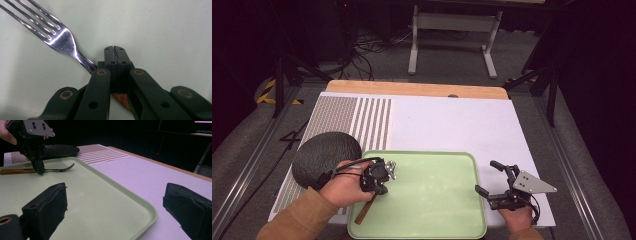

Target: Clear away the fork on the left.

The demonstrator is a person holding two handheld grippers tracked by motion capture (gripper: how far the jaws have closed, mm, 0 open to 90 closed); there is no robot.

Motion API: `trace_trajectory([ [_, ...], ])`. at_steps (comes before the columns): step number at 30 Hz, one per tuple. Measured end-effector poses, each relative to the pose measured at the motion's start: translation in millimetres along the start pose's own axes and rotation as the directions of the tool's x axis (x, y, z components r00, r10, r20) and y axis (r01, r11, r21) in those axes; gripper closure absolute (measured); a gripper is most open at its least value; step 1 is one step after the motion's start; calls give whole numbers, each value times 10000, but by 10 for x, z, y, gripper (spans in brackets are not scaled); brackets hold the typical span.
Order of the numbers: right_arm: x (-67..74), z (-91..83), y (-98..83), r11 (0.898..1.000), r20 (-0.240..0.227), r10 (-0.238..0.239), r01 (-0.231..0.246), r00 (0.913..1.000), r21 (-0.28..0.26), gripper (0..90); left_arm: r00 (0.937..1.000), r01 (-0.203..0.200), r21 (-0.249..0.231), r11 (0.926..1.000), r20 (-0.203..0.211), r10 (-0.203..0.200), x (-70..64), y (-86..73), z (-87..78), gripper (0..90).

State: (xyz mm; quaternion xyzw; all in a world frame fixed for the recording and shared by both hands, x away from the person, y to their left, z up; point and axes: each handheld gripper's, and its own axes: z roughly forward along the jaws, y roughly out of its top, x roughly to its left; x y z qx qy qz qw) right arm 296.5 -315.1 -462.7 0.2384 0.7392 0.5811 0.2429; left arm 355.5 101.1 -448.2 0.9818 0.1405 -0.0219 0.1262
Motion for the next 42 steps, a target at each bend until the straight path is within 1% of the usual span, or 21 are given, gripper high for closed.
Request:
trace_trajectory([
  [2,0,0,0,10000,0,0,0,10000,0,58,9998,183,-93,9998,-10,-183,32,-32,-7,900],
  [3,0,0,0,10000,0,0,0,10000,0,58,9998,183,-93,9998,-10,-183,32,-32,-7,900],
  [4,2,0,1,10000,8,16,-16,10000,31,58,9994,350,-139,9993,-61,-351,61,-58,-14,900],
  [5,2,0,1,10000,8,16,-16,10000,31,58,9994,350,-139,9993,-61,-351,61,-58,-14,900],
  [6,1,2,1,10000,-8,-4,4,10000,8,58,9989,471,-154,9988,-79,-473,78,-76,-19,900],
  [8,1,1,0,10000,0,-4,4,10000,10,58,9982,574,-229,9981,-151,-578,109,-104,-25,900],
  [9,1,1,0,10000,-2,1,-1,10000,2,58,9972,703,-233,9973,-219,-708,129,-128,-32,900],
  [11,1,1,0,10000,1,0,0,10000,5,58,9969,735,-215,9971,-262,-740,142,-140,-39,900],
  [14,0,7,-1,10000,-15,-18,18,10000,3,58,9947,980,-334,9946,-286,-989,172,-184,-46,900],
  [20,0,7,0,10000,-2,-34,34,10000,2,58,9910,1270,-311,9914,-381,-1282,215,-250,-67,900],
  [22,-1,7,-1,10000,7,-14,14,10000,15,58,9912,1250,-271,9918,-404,-1260,226,-263,-73,900],
  [24,-2,8,-1,10000,6,-10,10,10000,9,58,9894,1366,-240,9903,-471,-1376,242,-284,-81,900],
  [27,-2,9,-2,10000,4,-18,18,10000,12,58,9875,1495,-275,9884,-458,-1506,257,-312,-88,900],
  [30,-4,8,-2,10000,25,-14,14,10000,20,58,9866,1553,-240,9876,-476,-1563,269,-337,-97,900],
  [31,-4,10,-2,10000,6,-9,9,10000,2,59,9852,1627,-318,9862,-487,-1641,271,-351,-95,900],
  [33,-4,12,-2,10000,0,-9,9,10000,3,58,9848,1659,-284,9857,-480,-1671,280,-370,-103,900],
  [34,-5,15,-3,10000,-6,-12,12,10000,-1,58,9848,1662,-347,9855,-458,-1677,284,-377,-102,900],
  [35,-5,16,-2,10000,-13,-11,11,10000,-4,59,9835,1740,-306,9843,-441,-1753,283,-384,-107,900],
  [36,-5,17,-1,10000,6,-23,23,10000,10,58,9841,1703,-355,9848,-452,-1718,286,-388,-105,900],
  [41,-3,25,-1,10000,-7,-7,7,10000,42,58,9829,1770,-358,9836,-450,-1785,279,-387,-116,896],
  [42,-3,25,-1,10000,-3,21,-21,10000,35,59,9826,1793,-468,9827,-407,-1812,274,-386,-121,878],
])
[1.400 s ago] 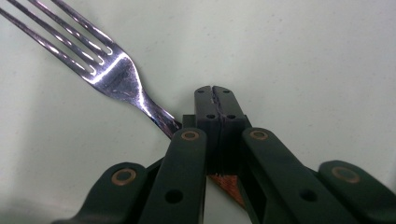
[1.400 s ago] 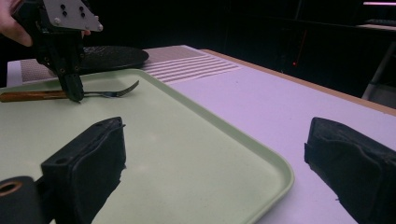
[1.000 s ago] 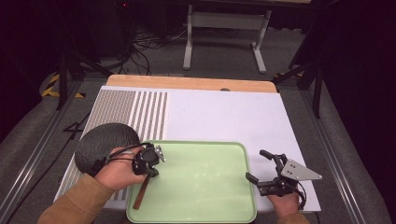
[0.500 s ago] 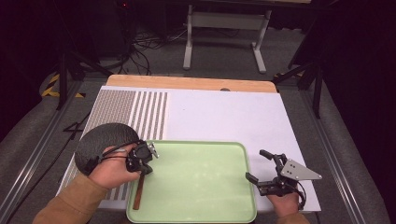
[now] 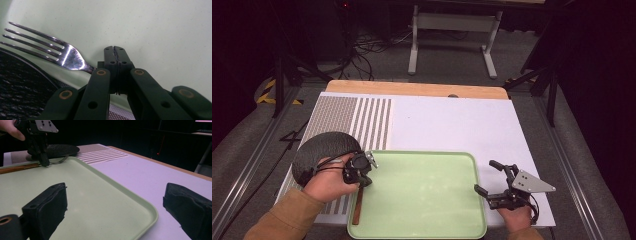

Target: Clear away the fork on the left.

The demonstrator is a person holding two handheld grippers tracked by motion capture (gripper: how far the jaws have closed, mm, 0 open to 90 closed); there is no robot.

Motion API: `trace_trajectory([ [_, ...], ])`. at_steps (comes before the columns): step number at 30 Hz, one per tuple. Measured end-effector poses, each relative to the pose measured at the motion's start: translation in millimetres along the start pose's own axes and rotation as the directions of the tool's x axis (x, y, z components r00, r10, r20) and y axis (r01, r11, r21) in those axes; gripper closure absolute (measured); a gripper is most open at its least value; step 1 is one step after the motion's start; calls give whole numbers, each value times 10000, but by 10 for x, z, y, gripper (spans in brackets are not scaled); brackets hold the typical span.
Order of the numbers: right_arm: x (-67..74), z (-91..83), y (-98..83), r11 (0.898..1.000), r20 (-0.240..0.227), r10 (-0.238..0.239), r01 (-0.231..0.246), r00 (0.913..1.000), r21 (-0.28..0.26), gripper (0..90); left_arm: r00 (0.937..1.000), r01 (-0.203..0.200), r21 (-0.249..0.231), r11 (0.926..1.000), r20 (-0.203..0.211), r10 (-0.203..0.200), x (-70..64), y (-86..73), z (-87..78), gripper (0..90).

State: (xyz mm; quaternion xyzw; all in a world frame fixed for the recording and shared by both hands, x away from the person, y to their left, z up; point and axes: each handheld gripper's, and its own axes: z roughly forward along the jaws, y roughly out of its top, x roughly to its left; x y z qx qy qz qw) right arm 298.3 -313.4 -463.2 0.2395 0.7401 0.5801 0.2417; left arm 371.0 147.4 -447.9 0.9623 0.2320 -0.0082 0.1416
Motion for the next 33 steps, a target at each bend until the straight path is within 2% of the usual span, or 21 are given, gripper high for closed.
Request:
trace_trajectory([
  [5,-7,12,1,10000,-25,-57,57,10000,-20,58,9998,-219,-671,9975,25,221,-49,8,-65,725],
  [6,-6,12,2,10000,-21,-45,45,10000,-4,58,9995,-322,-1133,9930,8,325,-69,6,-89,681],
  [7,-8,14,3,10000,-23,-58,58,10000,-3,58,9992,-381,-1340,9902,22,387,-83,7,-110,606],
  [10,-12,14,7,10000,-17,-85,85,10000,-52,59,9975,-703,-2385,9686,-120,695,-101,-4,-155,433],
  [12,-17,15,11,9999,-22,-45,45,10000,-91,58,9976,-699,-2972,9523,-190,673,-110,-26,-187,363],
  [14,-24,14,13,9999,-52,-6,6,10000,-103,56,9980,-631,-3730,9257,-165,614,-91,-58,-210,280],
  [16,-31,17,17,9999,-74,-13,12,10000,-135,56,9966,-813,-4201,9038,-437,694,-76,-100,-226,248],
  [17,-32,19,20,9999,-72,-31,30,10000,-142,55,9982,-577,-4276,9021,-372,462,-78,-122,-223,226],
  [18,-32,22,22,9999,-87,-34,33,10000,-154,55,9997,-242,-4331,9010,-117,212,-66,-142,-224,213],
  [19,-30,26,24,9999,-85,-11,9,10000,-152,55,9999,-168,-4630,8862,-51,164,-55,-165,-222,199],
  [20,-30,26,24,9999,-85,-11,9,10000,-152,55,9999,-168,-4630,8862,-51,164,-55,-165,-222,177],
  [22,-30,39,28,9998,-140,-60,58,9999,-164,55,9995,-293,-5526,8329,-273,171,-37,-232,-219,146],
  [23,-30,39,28,9998,-140,-60,58,9999,-164,55,9995,-293,-5526,8329,-273,171,-37,-232,-219,136],
  [24,-30,41,29,9998,-155,-57,54,9999,-173,55,9994,-319,-5822,8124,-315,167,-36,-255,-217,136],
  [25,-31,43,30,9998,-151,-73,70,9999,-164,55,9993,-356,-6197,7840,-325,197,-41,-280,-206,119],
  [27,-31,45,28,9999,-165,-47,45,9999,-123,54,9987,-499,-6617,7481,-408,306,-62,-320,-180,103],
  [28,-32,43,29,9999,-167,-56,53,9998,-139,54,9975,-696,-6894,7210,-573,415,-86,-355,-145,91],
  [29,-32,43,29,9999,-167,-56,53,9998,-139,54,9975,-696,-6894,7210,-573,415,-86,-355,-145,84],
  [30,-32,43,28,9999,-181,-60,58,9998,-162,54,9964,-823,-7044,7050,-740,423,-100,-379,-111,84],
  [32,-31,44,28,9999,-197,-44,41,9998,-151,54,9964,-744,-7317,6776,-822,207,-118,-424,-57,63],
  [33,-29,43,28,9999,-187,-49,46,9998,-135,54,9969,-664,-7569,6501,-779,111,-128,-462,-13,58],
])
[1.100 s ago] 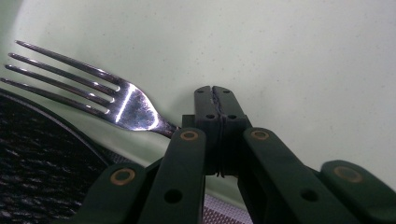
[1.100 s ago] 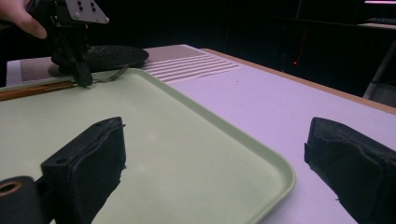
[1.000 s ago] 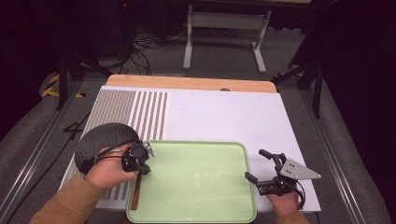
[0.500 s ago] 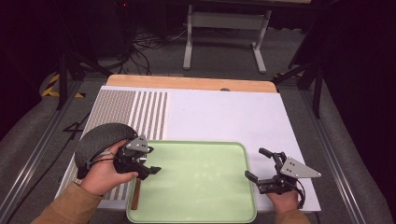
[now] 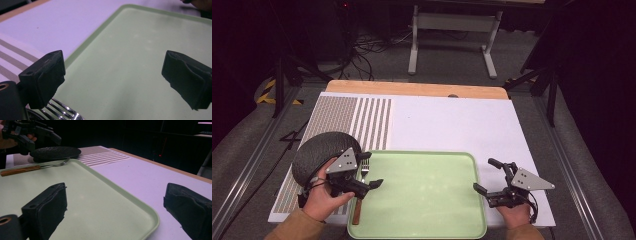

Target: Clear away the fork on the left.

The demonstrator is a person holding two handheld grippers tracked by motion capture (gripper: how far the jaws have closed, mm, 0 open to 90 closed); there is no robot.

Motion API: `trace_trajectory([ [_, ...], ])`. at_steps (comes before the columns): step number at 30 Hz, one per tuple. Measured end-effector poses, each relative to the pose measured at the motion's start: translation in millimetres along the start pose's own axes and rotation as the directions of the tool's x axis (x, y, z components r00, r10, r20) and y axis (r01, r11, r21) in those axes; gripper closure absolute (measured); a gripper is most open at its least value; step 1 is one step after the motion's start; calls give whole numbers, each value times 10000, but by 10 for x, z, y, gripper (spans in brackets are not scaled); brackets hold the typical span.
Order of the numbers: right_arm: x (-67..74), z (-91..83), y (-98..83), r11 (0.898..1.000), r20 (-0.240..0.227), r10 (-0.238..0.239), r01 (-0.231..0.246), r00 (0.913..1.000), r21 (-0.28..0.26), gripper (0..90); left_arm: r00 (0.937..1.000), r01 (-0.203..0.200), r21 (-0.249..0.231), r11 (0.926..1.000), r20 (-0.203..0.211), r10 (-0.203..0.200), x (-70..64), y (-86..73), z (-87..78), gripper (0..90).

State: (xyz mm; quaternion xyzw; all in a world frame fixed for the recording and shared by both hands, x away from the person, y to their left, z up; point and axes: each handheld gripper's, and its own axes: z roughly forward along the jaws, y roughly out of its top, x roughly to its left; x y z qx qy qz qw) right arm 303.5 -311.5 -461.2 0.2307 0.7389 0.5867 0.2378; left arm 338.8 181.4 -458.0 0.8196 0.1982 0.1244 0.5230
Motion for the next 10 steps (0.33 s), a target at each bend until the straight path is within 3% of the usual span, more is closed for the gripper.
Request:
trace_trajectory([
  [2,5,0,0,10000,-8,21,-21,10000,-19,54,9998,193,-638,9978,-42,-196,-19,-86,-7,54],
  [5,10,11,-3,10000,-54,33,-33,10000,4,54,9973,732,-1501,9860,149,-717,-35,-182,0,40],
  [10,16,15,-7,10000,-88,23,-23,10000,53,54,9969,740,-1774,9813,-124,-775,-19,-197,-20,37],
])
